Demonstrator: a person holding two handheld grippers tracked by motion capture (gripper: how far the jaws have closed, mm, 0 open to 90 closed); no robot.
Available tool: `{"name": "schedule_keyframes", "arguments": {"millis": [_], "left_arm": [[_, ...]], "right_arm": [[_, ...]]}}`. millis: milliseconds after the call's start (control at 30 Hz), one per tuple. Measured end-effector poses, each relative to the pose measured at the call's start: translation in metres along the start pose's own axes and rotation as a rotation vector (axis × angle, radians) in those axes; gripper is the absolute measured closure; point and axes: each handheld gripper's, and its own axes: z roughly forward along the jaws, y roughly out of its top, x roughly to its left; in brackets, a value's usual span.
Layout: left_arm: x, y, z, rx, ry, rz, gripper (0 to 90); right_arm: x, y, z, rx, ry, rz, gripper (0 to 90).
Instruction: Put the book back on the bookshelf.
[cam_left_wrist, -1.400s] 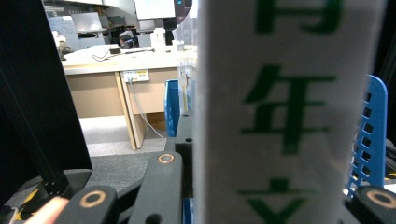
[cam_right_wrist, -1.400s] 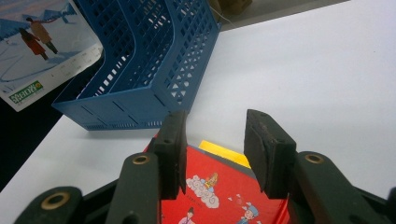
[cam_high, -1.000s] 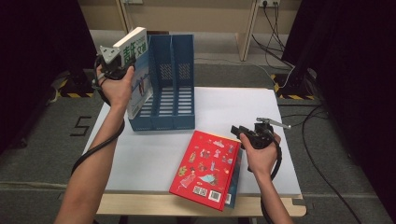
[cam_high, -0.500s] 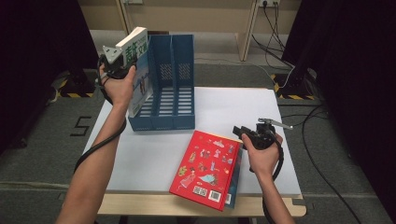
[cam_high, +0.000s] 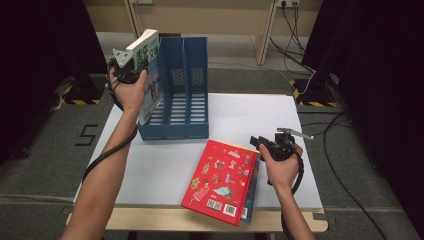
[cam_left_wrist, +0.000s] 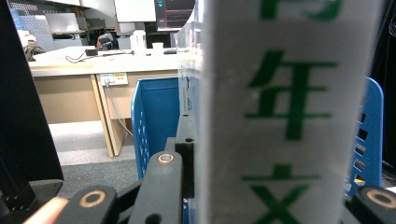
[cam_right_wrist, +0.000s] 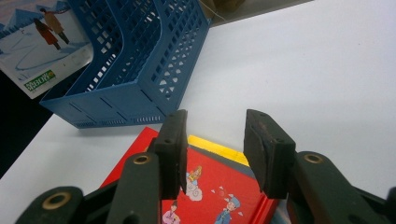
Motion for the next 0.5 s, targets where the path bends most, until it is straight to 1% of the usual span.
{"name": "schedule_keyframes", "arguments": {"millis": [167, 267, 400, 500], "left_arm": [[-0.0003, -0.0003, 0.0035, -0.003, -0.001, 0.003, 73.5], [0.0005, -0.0006, 0.0056, -0.006, 0.002, 0.000, 73.5], [0.0009, -0.0016, 0.0080, -0.003, 0.007, 0.005, 73.5], [0.0002, -0.0027, 0.0096, 0.000, 0.005, 0.008, 73.5]], "right_arm": [[-0.0002, 0.0002, 0.0005, 0.001, 0.000, -0.006, 60.2], [-0.0004, 0.0005, -0.0002, 0.003, 0.001, -0.002, 60.3], [-0.0011, 0.0007, -0.0012, -0.005, -0.001, -0.004, 60.2], [-0.0014, -0.0001, -0.0014, 0.001, -0.002, 0.004, 60.2]]}}
